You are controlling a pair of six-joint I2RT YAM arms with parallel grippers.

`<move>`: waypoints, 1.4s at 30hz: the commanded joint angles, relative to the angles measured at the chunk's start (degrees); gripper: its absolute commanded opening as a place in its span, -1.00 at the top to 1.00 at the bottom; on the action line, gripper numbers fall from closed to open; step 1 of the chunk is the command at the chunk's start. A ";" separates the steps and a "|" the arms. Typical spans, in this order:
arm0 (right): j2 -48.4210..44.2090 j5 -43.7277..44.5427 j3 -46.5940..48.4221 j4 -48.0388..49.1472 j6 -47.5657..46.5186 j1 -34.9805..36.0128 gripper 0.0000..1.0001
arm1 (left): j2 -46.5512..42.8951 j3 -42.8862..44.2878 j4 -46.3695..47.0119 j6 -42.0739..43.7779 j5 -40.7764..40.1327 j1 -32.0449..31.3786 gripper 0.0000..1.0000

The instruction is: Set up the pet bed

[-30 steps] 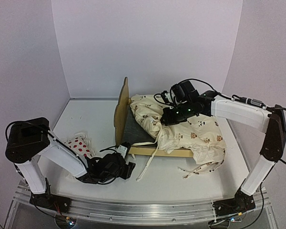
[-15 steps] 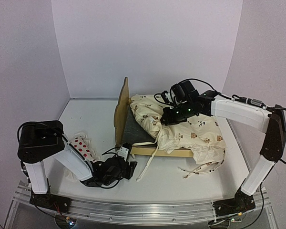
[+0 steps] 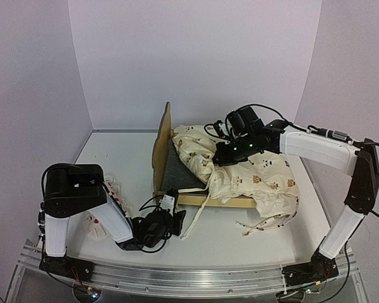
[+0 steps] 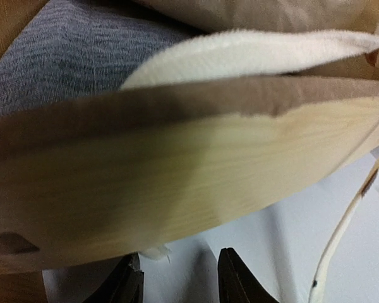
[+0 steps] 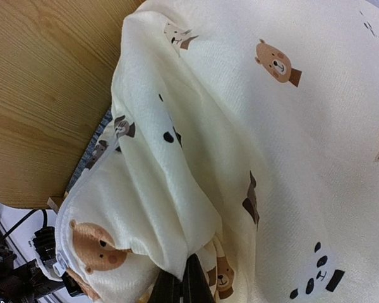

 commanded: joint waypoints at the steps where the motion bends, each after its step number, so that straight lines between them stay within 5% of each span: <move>1: 0.47 0.50 1.55 -0.84 0.11 -0.64 1.00 | 2.35 2.90 4.82 2.48 -4.84 0.16 0.20; 7: 1.16 -0.40 1.81 -0.84 0.36 -0.64 1.00 | 6.30 5.22 8.05 6.48 -7.19 0.20 0.40; 14: 2.03 -1.09 2.24 -0.83 0.38 -0.66 1.00 | 7.83 7.98 5.94 8.44 -10.21 0.19 1.00; 42: 7.35 -2.17 5.90 1.72 3.87 -0.67 1.00 | -19.28 -2.16 -26.66 1.62 17.44 -0.04 1.00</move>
